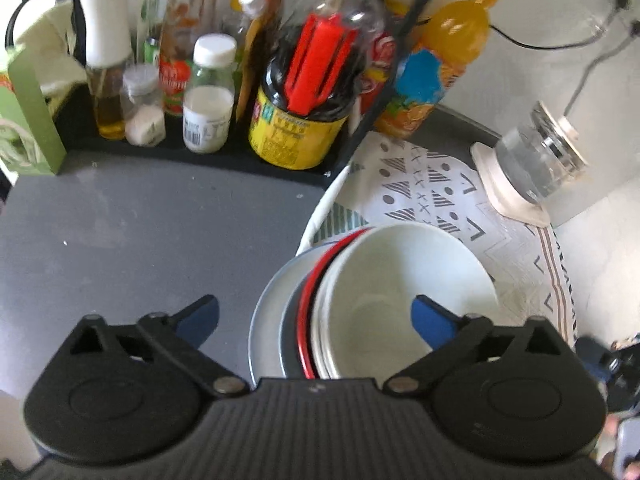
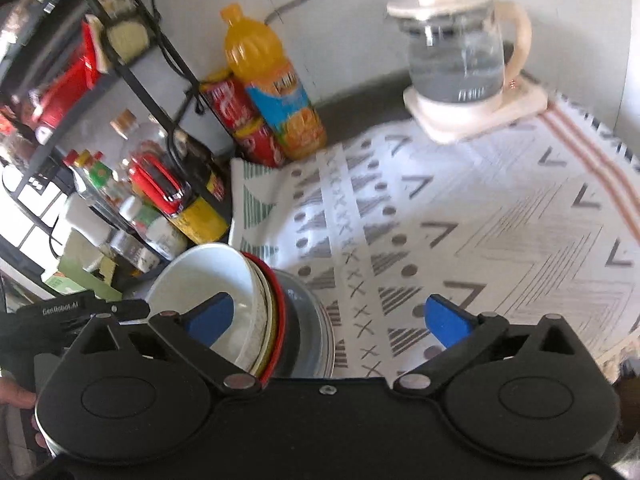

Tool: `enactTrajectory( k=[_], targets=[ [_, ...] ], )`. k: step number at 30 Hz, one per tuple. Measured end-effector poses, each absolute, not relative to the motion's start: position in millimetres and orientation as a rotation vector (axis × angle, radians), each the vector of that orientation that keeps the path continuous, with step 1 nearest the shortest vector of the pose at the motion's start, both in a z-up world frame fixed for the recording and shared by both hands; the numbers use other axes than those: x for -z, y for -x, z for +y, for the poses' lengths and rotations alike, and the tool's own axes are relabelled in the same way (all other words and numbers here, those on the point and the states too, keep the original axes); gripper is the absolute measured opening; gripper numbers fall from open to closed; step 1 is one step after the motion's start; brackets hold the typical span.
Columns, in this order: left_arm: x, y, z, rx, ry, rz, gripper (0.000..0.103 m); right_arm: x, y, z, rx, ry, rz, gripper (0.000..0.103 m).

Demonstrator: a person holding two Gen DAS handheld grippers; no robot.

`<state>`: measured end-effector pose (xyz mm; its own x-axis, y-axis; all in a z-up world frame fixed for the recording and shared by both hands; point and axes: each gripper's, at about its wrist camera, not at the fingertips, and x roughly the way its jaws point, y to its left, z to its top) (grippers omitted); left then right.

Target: Organize plates and bowls

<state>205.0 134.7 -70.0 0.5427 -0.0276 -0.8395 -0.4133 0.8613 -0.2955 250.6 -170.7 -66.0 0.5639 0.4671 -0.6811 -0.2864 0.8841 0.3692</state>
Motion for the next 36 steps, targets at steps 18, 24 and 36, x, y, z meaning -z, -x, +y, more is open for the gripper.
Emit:
enactTrajectory(
  k=[18, 24, 36],
  targets=[
    [18.9, -143.4, 78.8, -0.233, 0.390, 0.831, 0.103, 18.7, -185.4, -230.4, -0.320, -0.160, 0.702, 0.103],
    [4.8, -118.4, 65.7, -0.219, 0.358, 0.786, 0.103, 8.2, -156.8, -238.8, -0.281, -0.119, 0.661, 0.103],
    [-14.4, -68.4, 36.6, -0.207, 0.241, 0.710, 0.103, -2.2, -105.2, -237.7, -0.229, -0.055, 0.606, 0.103]
  ],
)
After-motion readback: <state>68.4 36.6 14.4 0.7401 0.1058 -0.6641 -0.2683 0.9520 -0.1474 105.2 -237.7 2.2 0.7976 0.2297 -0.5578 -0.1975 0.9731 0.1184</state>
